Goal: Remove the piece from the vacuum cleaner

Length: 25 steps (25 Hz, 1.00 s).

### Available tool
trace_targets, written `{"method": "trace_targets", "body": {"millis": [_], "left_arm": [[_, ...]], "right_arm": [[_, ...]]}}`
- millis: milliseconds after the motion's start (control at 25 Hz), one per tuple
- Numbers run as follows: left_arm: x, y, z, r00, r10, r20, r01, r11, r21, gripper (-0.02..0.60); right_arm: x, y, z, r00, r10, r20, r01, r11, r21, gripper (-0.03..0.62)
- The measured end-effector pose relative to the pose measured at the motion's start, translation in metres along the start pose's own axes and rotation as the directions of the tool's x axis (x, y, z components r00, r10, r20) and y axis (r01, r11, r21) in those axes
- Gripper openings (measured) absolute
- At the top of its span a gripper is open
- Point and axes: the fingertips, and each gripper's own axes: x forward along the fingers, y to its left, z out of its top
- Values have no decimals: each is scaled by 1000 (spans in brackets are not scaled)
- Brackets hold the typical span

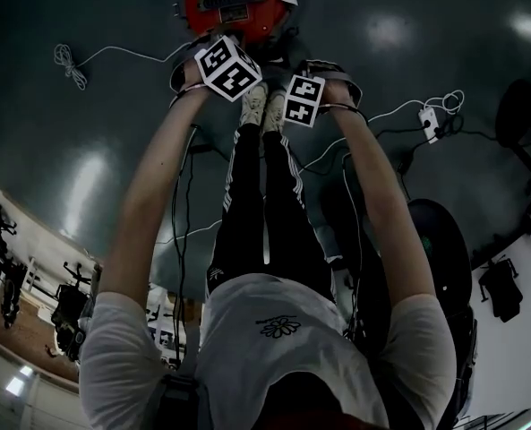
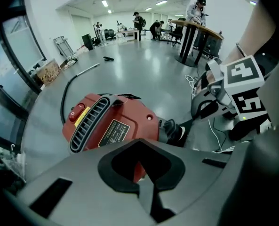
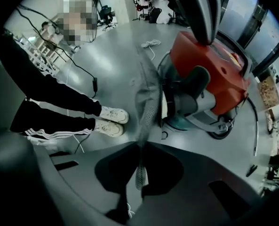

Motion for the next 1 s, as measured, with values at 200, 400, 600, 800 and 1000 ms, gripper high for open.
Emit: {"method": "trace_targets", "body": {"millis": [200, 400, 600, 800, 1000], "left_arm": [[-3, 1, -3, 1000, 17, -1, -17, 1000, -6, 5], [-3, -1, -2, 999, 17, -30, -19, 999, -46, 5], [1, 4, -5, 998, 46, -33, -48, 997, -57, 5], [1, 3, -2, 999, 38, -27, -41, 994, -99, 5], [1, 1, -3, 999, 36, -24, -38, 994, -104, 5]], "right_arm": [[0, 26, 20, 1000, 10, 27, -11, 1000, 21, 28], [-8, 34, 23, 1000, -6, 5, 6, 999, 50, 28], [-8, 42, 29, 996, 55, 73, -73, 957, 280, 26], [-16, 41, 28, 975, 64, 213, -165, 850, 501, 25], [-12, 46, 29, 999, 22, 31, -27, 985, 169, 25]]}}
